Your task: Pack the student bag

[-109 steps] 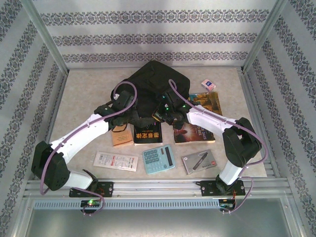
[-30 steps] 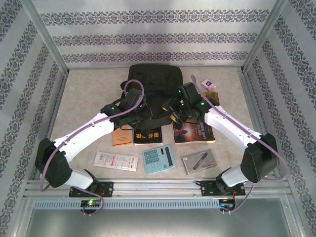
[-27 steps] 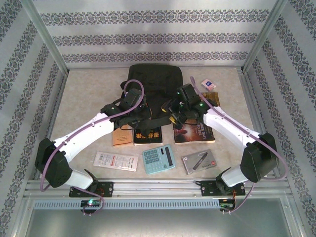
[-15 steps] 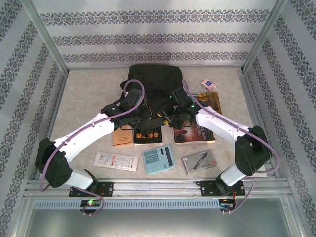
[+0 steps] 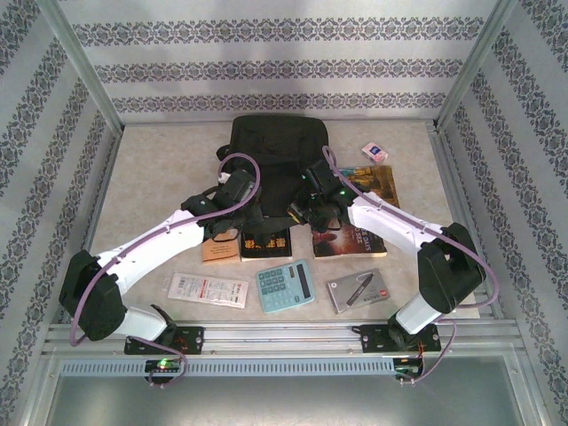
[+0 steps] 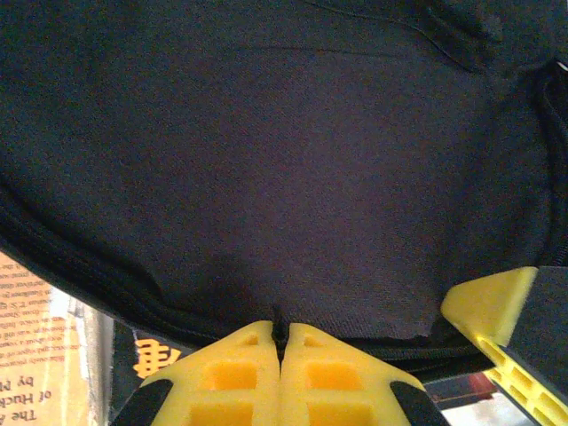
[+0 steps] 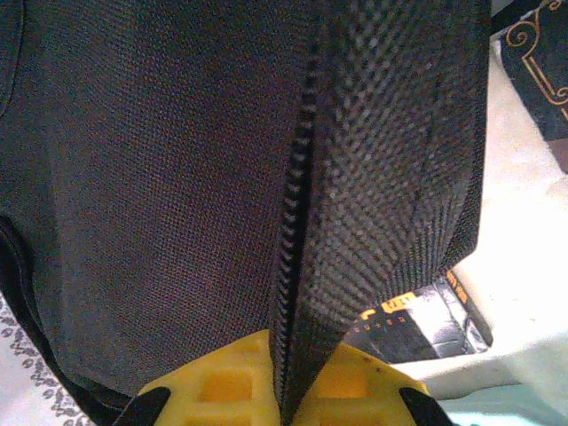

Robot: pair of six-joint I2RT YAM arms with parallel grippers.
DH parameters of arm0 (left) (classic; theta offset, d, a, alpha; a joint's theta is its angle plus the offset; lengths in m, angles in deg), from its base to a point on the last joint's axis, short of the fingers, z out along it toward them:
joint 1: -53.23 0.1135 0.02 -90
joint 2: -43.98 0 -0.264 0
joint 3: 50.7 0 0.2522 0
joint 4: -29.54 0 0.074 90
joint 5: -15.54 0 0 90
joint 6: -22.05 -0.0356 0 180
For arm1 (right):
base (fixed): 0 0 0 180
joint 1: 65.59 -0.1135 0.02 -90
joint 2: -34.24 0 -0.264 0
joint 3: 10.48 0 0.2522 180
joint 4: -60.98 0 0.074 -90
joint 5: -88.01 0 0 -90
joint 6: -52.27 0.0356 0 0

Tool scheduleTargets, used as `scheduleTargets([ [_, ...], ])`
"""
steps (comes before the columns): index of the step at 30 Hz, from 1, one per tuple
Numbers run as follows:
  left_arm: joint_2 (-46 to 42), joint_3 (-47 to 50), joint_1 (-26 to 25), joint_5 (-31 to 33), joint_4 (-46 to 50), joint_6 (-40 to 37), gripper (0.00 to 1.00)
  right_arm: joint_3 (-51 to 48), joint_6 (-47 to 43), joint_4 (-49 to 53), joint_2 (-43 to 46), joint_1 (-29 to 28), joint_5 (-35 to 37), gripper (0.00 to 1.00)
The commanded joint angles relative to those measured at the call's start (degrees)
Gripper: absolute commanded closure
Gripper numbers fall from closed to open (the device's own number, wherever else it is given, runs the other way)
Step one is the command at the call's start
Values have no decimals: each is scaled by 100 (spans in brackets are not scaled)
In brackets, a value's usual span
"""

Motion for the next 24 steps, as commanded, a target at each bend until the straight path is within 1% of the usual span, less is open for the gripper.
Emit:
scheduleTargets([
  [1,-230,24,-20,494,220,-318,100,-15,-268,159,-8,-19,423,100],
  [10,-148,-175,28,1140,681,-850,100,183,-775,383,-121,1,543,100],
  [16,-292,-51,331,1151,729,-881,100,214,-1098,467,-85,135,591,100],
  [22,-381,17,976,846,732,-883,100,171,-1374,461,-33,387,479,100],
  [24,-391,-28,1085,821,726,-957,100,170,-1502,400,-24,443,419,100],
])
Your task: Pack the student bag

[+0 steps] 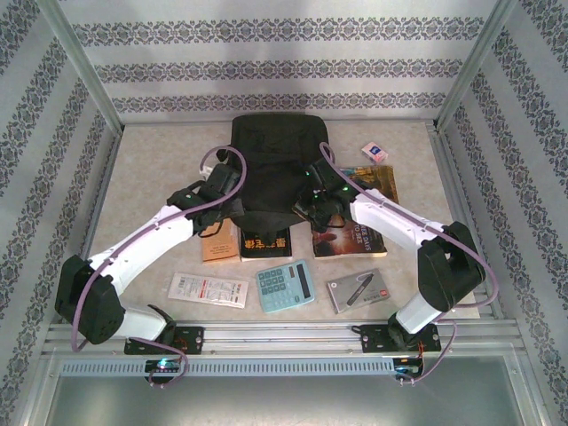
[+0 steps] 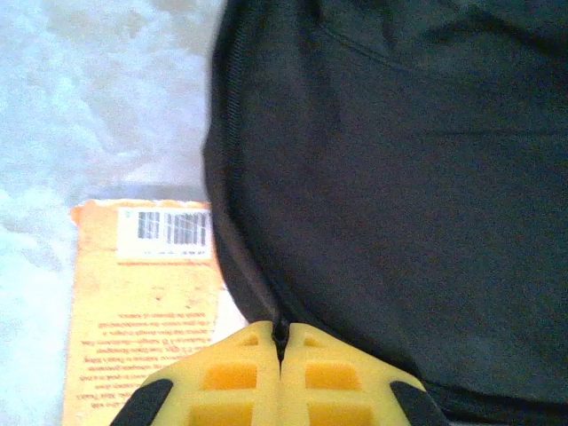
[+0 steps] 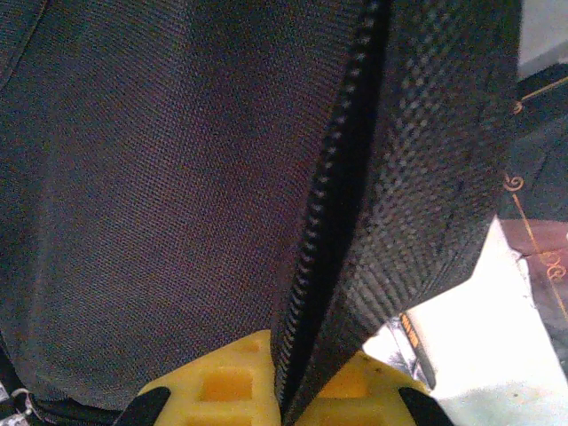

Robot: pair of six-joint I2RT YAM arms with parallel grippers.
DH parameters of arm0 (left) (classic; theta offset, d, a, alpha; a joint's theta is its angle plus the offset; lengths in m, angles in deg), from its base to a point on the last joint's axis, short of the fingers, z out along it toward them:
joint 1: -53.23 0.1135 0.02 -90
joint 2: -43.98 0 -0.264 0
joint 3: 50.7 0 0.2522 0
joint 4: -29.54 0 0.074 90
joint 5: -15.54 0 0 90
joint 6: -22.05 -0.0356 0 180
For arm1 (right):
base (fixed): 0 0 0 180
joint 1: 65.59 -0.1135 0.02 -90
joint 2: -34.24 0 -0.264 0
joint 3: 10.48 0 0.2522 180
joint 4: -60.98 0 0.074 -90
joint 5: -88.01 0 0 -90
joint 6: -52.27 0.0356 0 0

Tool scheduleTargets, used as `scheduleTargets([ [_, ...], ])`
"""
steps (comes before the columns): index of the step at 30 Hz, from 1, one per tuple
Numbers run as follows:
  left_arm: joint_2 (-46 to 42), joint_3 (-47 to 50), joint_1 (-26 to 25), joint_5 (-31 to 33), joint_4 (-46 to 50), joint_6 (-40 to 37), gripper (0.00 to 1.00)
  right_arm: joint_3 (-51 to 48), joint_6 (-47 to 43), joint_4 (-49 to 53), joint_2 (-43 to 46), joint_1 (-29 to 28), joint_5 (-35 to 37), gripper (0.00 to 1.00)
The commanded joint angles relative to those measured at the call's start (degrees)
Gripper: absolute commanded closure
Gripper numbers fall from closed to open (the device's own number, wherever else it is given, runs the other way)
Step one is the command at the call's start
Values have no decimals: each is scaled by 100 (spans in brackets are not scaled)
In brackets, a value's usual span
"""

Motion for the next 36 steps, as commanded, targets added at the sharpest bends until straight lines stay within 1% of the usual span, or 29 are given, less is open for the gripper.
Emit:
scheduleTargets([
  [1,-188,-67,267,236,283,-244,100,101,-452,154,5,218,246,100],
  [4,-119,-149,266,-34,238,-254,100,302,-807,193,-100,263,104,100],
  [7,-191,-84,263,-423,52,-104,100,432,-1011,345,-101,377,197,99],
  [8,-213,-64,260,-575,-27,-57,100,407,-1020,317,-61,438,197,93],
  [9,-239,-55,258,-757,-97,-16,100,384,-1023,314,-14,486,208,84],
  [10,-246,-63,255,-948,-172,15,100,372,-1003,327,38,545,230,72],
  [11,-238,-101,242,-1103,-197,67,100,379,-1001,347,91,590,226,62],
  [13,-208,-203,182,-1336,-261,130,100,439,-971,534,202,631,313,54],
  [15,-179,-326,95,-1440,-282,172,100,498,-945,708,346,631,431,49],
  [18,-117,-590,-55,-1494,-269,217,100,447,-747,873,679,630,514,48],
  [22,11,-986,-195,-1615,-282,347,100,321,-317,923,1121,623,449,48],
  [29,312,-1602,-703,-1634,-264,473,100,386,-6,1114,1646,597,356,48],
  [33,389,-1512,-1042,-1638,-508,662,100,285,248,1428,1872,640,419,47],
  [36,574,-1452,-1353,-1672,-676,757,100,25,476,1664,2066,702,430,47],
])
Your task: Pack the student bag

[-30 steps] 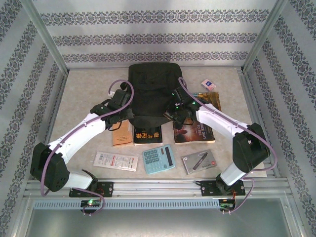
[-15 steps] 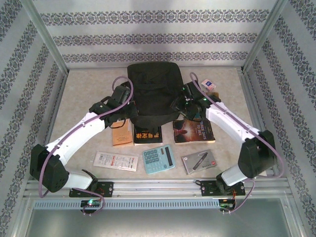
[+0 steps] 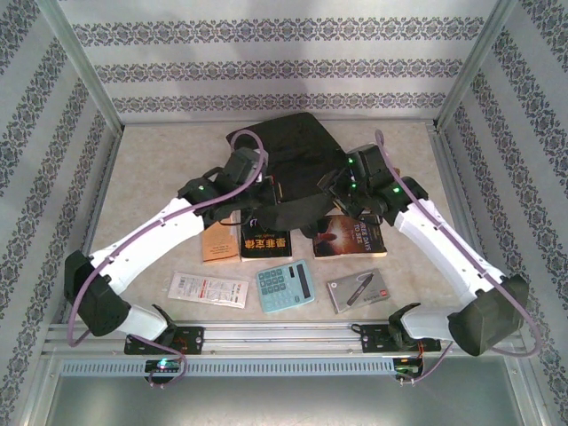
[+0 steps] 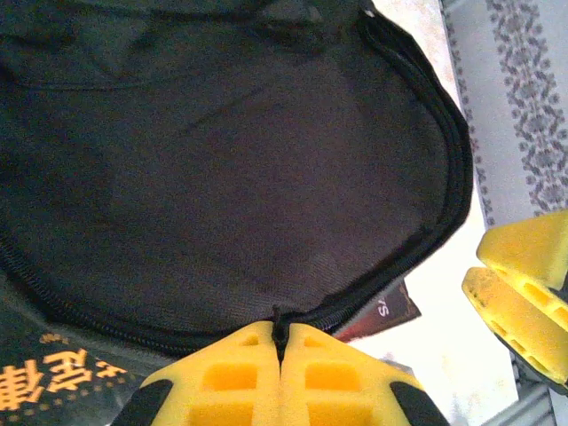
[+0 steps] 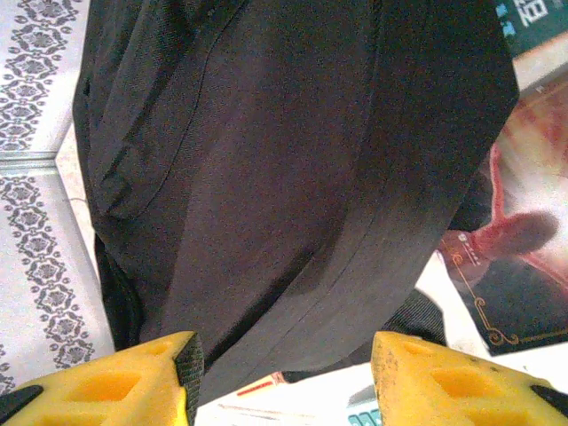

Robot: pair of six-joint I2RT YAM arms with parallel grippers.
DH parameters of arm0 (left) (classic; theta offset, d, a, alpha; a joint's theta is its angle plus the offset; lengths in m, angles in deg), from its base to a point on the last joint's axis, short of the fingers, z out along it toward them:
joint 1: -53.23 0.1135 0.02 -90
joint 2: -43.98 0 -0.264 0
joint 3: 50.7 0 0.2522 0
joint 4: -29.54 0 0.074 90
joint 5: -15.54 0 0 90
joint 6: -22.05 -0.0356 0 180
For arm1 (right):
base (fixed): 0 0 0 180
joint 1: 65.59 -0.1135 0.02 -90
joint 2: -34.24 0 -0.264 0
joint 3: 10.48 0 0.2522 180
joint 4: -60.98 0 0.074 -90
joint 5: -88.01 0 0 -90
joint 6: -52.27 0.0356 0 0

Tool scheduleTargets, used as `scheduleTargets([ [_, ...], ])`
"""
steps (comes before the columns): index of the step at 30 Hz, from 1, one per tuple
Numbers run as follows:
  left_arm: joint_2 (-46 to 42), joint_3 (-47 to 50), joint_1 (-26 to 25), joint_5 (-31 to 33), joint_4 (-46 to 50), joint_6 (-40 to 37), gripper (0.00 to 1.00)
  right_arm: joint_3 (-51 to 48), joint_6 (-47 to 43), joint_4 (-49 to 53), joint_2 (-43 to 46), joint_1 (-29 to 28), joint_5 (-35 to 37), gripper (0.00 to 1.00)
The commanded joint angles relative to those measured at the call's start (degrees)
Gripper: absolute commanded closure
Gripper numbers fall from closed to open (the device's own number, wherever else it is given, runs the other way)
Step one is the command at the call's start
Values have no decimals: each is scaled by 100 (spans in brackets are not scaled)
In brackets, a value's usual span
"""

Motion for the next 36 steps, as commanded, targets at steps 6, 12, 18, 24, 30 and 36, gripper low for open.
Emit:
scheduleTargets([
  [6,466,110,-590,-106,-673,318,100,-1049,863,-201,473,72,-339,47],
  [12,426,249,-655,-78,-724,345,100,-1100,1015,-531,235,-145,-270,44],
  [18,314,449,-656,-36,-791,403,100,-1177,1222,-990,-107,-285,-361,48],
  [24,189,546,-656,110,-775,371,100,-1267,1310,-1000,-117,-489,-52,54],
  [30,142,574,-652,169,-729,337,100,-1470,1380,-975,-100,-585,3,55],
  [36,148,572,-654,157,-729,335,100,-1488,1478,-1104,-274,-735,-29,55],
])
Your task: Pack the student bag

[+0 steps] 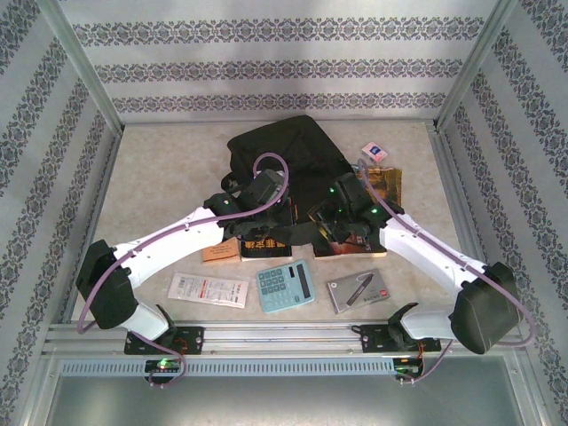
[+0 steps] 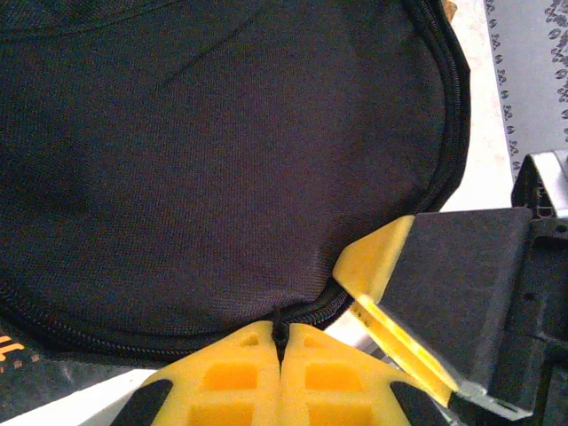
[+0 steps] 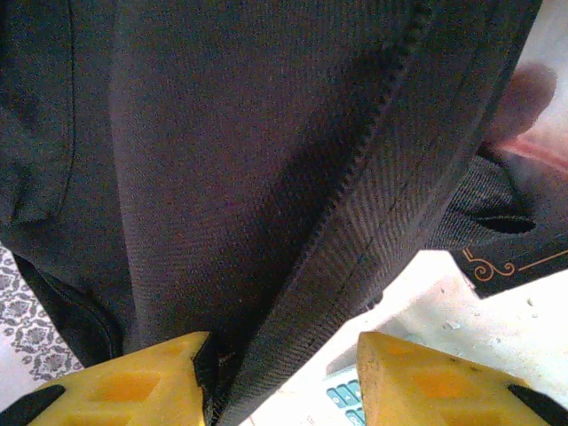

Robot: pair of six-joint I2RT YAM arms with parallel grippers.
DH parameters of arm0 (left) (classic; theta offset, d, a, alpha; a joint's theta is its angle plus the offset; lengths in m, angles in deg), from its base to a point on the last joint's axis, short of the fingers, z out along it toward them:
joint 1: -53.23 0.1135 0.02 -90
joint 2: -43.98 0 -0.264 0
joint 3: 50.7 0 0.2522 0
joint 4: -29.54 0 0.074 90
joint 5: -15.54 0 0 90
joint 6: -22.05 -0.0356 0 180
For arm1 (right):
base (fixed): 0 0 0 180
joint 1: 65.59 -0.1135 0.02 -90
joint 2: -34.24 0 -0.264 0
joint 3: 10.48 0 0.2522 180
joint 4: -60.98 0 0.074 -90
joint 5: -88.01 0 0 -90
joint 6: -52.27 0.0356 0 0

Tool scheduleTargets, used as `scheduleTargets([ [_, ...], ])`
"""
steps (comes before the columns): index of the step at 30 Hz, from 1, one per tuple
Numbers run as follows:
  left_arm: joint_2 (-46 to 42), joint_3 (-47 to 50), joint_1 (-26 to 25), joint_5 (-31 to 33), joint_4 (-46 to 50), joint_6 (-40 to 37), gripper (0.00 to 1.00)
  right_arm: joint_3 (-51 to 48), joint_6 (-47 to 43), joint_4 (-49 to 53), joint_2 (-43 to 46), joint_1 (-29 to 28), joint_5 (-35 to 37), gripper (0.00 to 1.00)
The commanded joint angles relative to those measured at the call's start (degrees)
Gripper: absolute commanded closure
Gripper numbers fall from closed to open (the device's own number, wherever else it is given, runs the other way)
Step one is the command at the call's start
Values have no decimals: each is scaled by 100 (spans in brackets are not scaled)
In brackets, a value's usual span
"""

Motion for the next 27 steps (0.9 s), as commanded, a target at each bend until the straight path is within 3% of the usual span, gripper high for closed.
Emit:
scheduleTargets([
  [1,-197,18,-78,98,-242,12,100,-42,117,-129,-167,-96,93,56],
  [4,-197,31,-79,130,-212,-6,100,-13,91,-170,-286,-95,154,68],
  [8,-237,85,-74,357,-38,-144,100,-33,29,-4,-257,-82,394,95],
  [10,-291,164,-70,535,63,-228,100,-79,13,-12,-194,-75,449,100],
  [15,-486,396,-36,936,262,-369,100,-163,-124,49,-44,-39,590,100],
  [27,-879,799,423,1164,378,-468,100,-199,-461,169,76,-12,845,100],
])
